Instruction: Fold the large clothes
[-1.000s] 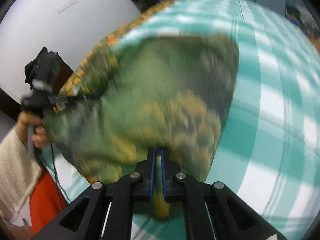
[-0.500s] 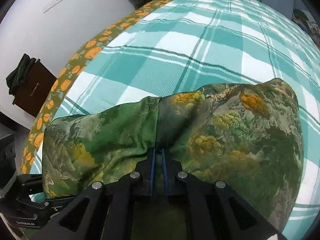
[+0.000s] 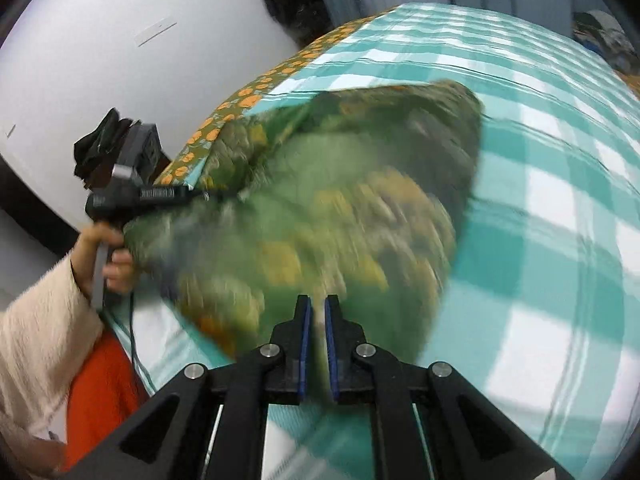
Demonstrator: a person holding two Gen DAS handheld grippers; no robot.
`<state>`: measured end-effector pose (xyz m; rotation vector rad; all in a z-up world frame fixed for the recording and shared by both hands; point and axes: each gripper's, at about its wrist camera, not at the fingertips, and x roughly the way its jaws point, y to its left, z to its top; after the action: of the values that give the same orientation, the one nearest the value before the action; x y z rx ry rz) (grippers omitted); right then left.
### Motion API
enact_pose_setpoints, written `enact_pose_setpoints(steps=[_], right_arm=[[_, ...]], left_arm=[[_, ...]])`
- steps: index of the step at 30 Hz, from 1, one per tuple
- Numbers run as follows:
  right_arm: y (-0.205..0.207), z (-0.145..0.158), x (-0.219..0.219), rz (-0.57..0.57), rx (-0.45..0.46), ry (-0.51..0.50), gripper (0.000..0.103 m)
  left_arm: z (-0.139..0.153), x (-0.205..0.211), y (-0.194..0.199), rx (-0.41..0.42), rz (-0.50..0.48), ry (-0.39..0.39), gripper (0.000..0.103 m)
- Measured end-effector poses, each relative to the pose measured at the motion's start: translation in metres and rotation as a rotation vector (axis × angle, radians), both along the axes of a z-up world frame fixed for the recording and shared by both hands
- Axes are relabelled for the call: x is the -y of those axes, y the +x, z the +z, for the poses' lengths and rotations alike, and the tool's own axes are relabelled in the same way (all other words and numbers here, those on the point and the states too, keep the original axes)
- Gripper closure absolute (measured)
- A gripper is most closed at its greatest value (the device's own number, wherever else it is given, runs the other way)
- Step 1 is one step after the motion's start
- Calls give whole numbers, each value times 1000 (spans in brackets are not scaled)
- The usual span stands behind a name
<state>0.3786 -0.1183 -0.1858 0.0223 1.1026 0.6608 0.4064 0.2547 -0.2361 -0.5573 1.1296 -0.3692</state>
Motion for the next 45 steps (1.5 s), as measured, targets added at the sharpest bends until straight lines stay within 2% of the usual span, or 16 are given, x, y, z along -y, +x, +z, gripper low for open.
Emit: enact_pose_setpoints(steps=[4, 6, 8, 10, 11, 14, 16, 17, 19, 21, 24, 31, 35, 38, 42, 45], right_arm=[[12, -37, -14, -29, -56, -26, 100], [18, -30, -17, -55, -100, -41, 100], [17, -3, -28, -23, -53, -122, 95], [11, 27, -41, 2, 69, -171, 91], [10, 42, -51, 27, 116, -163, 89], [13, 58, -87, 117, 140, -79, 89], [13, 54, -114, 188, 161, -50, 89], [13, 48, -127, 227, 155, -41, 90], [15, 18, -155, 277, 93, -99, 90], [16, -7, -167, 269, 62, -147, 90], [14, -12, -167, 245, 77, -136, 90], [8, -14, -158, 253, 76, -132, 91], [8, -11, -160, 252, 92, -141, 91], [8, -13, -159, 244, 92, -139, 91], [4, -14, -161, 242, 110, -158, 91], [0, -13, -164, 250, 137, -178, 91]], left_arm=[[3, 6, 3, -3, 19, 26, 61], [7, 8, 4, -1, 25, 26, 59], [14, 8, 1, -2, 33, 24, 55], [24, 9, -2, 7, 42, 12, 47], [29, 8, -3, 13, 48, 2, 44], [50, -8, -16, 70, 79, -61, 25], [58, -27, -27, 115, 124, -102, 9], [57, -41, -32, 123, 158, -121, 8], [44, -62, -34, 81, 207, -166, 7], [18, -77, -32, -5, 255, -225, 7], [-18, -76, -25, -89, 258, -328, 7], [-44, -53, -5, -65, 208, -549, 3], [-44, -51, -2, -36, 167, -592, 2], [-36, -40, -2, 3, 101, -523, 1], [-14, -4, 8, 36, -13, -267, 1], [-14, 15, 21, -9, -44, -132, 0]])
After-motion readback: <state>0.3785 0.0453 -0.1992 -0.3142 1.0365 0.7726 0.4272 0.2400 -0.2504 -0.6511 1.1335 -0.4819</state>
